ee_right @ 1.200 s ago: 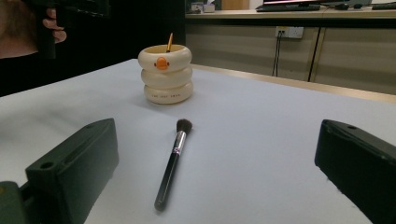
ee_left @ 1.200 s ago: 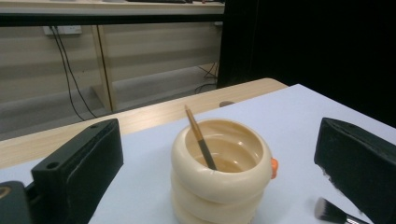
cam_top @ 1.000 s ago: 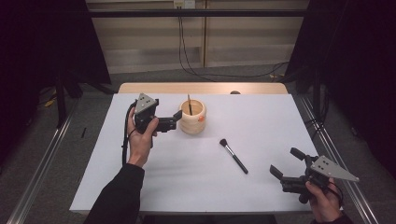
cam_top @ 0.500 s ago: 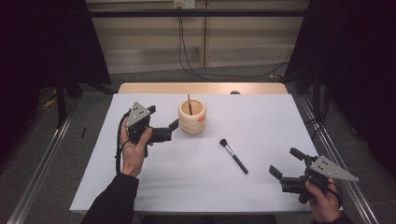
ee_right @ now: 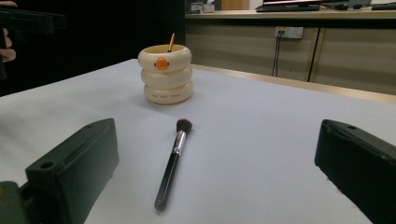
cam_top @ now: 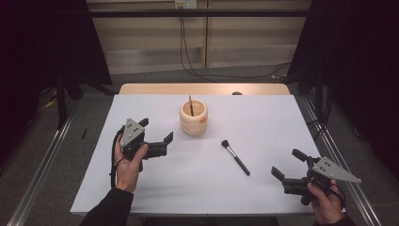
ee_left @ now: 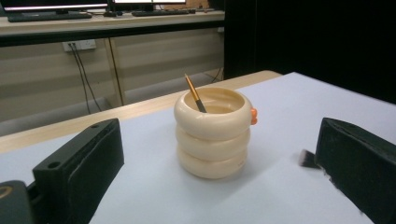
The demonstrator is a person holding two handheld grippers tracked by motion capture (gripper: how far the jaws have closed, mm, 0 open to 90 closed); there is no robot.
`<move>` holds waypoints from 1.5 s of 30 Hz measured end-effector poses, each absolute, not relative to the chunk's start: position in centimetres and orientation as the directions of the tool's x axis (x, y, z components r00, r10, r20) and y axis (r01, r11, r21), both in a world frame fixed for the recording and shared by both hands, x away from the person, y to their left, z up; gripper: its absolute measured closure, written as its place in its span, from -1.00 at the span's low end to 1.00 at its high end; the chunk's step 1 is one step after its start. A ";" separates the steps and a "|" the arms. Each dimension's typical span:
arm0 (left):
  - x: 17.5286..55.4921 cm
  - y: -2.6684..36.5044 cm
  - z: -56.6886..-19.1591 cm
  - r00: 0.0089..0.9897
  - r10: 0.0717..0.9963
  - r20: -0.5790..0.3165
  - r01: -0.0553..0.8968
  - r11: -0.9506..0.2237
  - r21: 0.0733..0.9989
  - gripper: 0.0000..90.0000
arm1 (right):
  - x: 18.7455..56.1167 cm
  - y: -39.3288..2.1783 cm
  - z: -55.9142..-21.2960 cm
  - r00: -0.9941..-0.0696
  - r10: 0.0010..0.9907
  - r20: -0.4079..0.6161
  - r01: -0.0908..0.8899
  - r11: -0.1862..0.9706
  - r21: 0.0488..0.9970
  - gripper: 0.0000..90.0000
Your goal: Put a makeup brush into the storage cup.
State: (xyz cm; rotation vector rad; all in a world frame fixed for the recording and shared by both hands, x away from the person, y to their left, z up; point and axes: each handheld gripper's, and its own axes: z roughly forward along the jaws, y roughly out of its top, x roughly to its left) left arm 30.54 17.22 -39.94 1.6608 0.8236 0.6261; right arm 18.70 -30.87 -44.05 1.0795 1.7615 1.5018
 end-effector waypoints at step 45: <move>22.3 21.6 -43.1 0.602 0.797 -0.034 0.215 -0.122 0.969 -0.97 | 18.8 -30.8 -44.0 -0.504 0.860 0.084 0.217 0.032 0.976 -1.00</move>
